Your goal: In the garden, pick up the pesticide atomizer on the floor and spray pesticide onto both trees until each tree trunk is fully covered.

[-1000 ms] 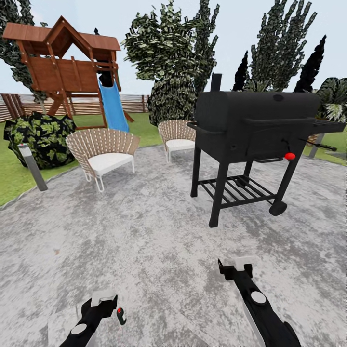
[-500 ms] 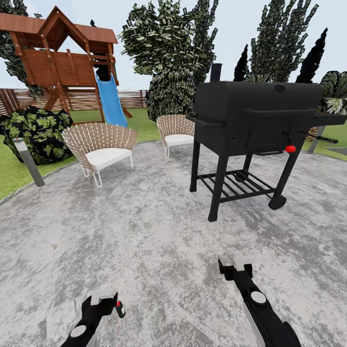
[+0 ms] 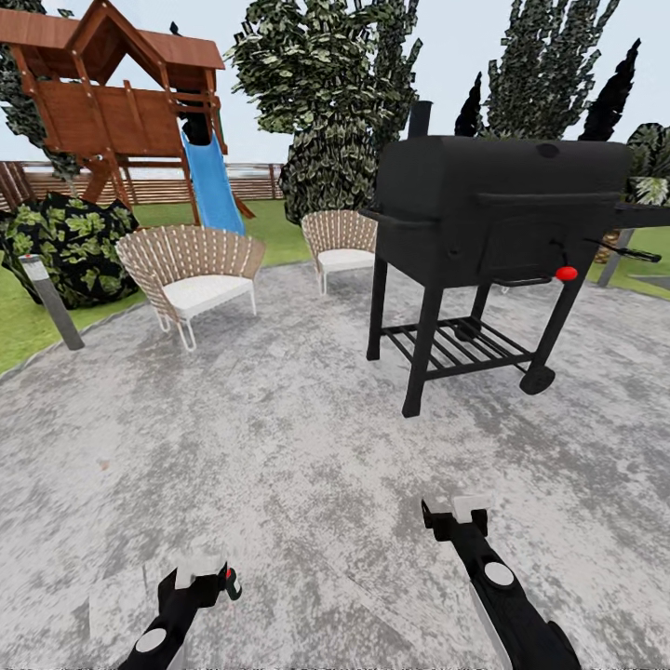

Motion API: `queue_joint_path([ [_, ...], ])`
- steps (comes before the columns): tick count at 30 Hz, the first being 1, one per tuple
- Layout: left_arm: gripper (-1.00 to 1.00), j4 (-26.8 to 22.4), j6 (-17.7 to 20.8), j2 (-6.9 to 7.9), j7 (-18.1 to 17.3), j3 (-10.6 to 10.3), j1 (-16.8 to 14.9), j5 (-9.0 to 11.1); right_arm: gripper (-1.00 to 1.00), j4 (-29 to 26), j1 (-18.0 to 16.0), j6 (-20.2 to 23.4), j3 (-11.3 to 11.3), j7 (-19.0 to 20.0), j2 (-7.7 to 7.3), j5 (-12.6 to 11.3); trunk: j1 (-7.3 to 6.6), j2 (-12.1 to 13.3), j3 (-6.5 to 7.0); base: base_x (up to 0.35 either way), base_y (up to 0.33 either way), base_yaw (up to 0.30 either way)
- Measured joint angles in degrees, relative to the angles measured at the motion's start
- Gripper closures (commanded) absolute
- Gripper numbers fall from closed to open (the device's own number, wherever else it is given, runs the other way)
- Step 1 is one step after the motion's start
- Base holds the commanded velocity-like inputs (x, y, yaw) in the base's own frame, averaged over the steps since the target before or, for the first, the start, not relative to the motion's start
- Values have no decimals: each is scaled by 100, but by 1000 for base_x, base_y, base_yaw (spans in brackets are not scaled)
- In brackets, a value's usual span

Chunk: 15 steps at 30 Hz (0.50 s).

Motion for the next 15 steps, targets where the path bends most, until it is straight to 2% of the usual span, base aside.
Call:
queue_joint_path([
  [15, -100, 1, 0, 0, 0, -7, 0, 0, -100, -7, 0, -1, 0, -3, 0, 0, 329, -602, -407, 0, 0, 0],
])
